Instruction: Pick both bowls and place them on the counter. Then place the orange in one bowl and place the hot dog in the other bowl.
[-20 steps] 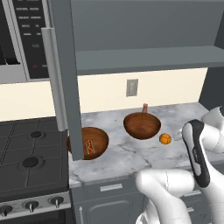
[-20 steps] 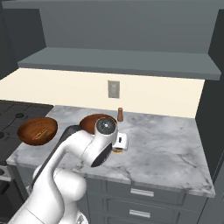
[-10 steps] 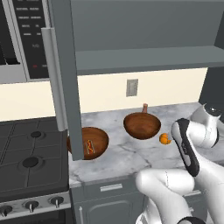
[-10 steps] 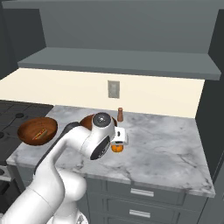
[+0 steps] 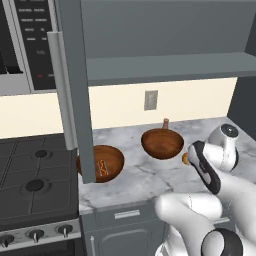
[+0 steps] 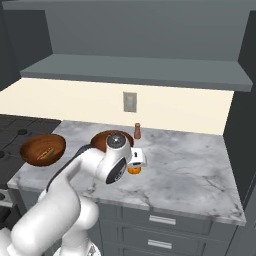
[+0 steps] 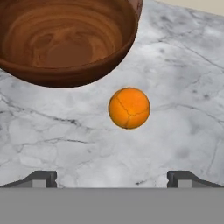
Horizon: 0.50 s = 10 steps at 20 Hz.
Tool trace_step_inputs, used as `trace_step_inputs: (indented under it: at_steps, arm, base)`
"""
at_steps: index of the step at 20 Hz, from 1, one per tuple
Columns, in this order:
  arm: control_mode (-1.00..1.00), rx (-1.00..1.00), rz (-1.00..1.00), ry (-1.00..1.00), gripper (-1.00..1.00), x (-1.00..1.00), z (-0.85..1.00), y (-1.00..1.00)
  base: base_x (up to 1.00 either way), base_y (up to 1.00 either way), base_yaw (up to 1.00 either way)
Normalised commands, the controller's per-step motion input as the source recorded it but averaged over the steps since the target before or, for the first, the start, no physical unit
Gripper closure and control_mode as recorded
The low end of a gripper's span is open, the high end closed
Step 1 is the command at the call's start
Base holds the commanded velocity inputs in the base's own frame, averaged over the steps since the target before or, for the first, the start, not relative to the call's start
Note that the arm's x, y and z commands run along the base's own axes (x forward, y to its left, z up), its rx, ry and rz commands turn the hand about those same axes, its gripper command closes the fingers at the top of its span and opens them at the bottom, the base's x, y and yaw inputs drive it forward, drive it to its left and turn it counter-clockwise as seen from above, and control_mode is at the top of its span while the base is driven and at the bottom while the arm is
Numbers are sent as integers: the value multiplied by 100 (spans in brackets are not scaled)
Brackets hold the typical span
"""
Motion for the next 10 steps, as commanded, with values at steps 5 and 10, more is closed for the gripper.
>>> trace_step_inputs:
  at_steps: [5,10]
  arm:
    - [-100,-1,1,4,-100,41,-17,-3]
    - [-100,0,1,2,-100,41,-23,-7]
  base:
    - [0,0,0]
    - [0,0,0]
